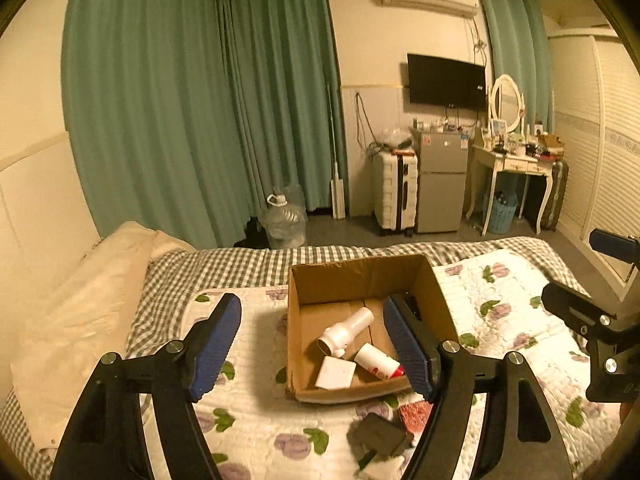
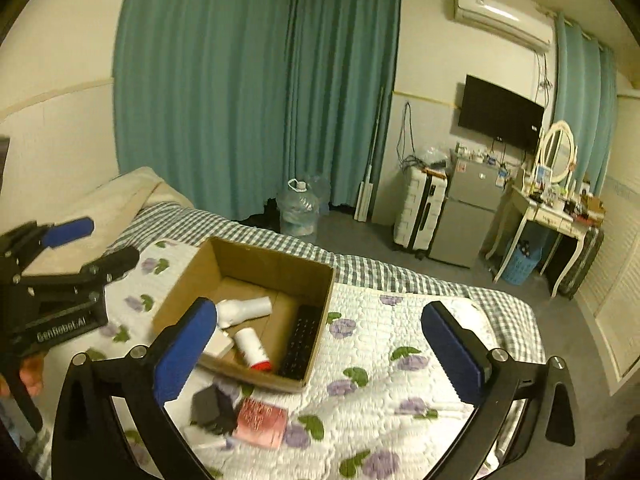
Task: Organize rigid objects
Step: 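Open the left tool to drop the large white bottle into the box, then move both tools toward the second white charger and black charger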
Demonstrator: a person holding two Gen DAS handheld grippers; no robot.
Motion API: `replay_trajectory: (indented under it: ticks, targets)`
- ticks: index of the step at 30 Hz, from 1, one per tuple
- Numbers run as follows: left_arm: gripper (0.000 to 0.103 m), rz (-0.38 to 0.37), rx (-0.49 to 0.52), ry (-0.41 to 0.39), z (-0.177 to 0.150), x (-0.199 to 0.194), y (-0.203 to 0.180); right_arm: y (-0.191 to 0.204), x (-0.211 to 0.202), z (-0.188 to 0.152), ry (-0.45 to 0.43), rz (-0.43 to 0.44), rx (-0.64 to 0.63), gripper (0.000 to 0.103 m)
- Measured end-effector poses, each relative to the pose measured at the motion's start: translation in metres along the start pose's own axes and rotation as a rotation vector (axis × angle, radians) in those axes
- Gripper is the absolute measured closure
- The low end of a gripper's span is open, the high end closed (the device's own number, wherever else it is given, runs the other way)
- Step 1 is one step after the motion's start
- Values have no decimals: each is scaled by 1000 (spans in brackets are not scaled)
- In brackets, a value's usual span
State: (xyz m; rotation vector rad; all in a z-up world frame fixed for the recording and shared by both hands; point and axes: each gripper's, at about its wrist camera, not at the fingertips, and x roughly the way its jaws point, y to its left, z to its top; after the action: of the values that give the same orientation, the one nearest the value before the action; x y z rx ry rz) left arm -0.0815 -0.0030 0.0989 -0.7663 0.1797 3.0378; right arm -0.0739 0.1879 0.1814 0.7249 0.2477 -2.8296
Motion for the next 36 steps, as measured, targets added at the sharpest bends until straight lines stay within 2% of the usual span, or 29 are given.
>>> replay_trajectory:
  ticks: [4,8,12,17,20,25,36]
  targets:
    - [24,13,-23,-10,-16,-18,7,6,-20,-13,-1,12,-12,0]
    - [24,11,-49,13,-40,-20,9,16,-19,-35,18,31,-13,0]
    - [24,33,-72,55,-77,-7,6,22,1,-64,57,35,-9,0]
    - [24,-10,-96,169,-120,33,-5,24,37,-100,157,29,-8,0]
    - [24,-34,-66,225,-143,47,-15,23,56,-118,210,18,-11,0]
    - [24,-156,12,321,-178,71,-40,13,78,-136,278,24,28,0]
    - [24,-216,162,445,-211,113,-74,13,106,-153,351,26,57,0]
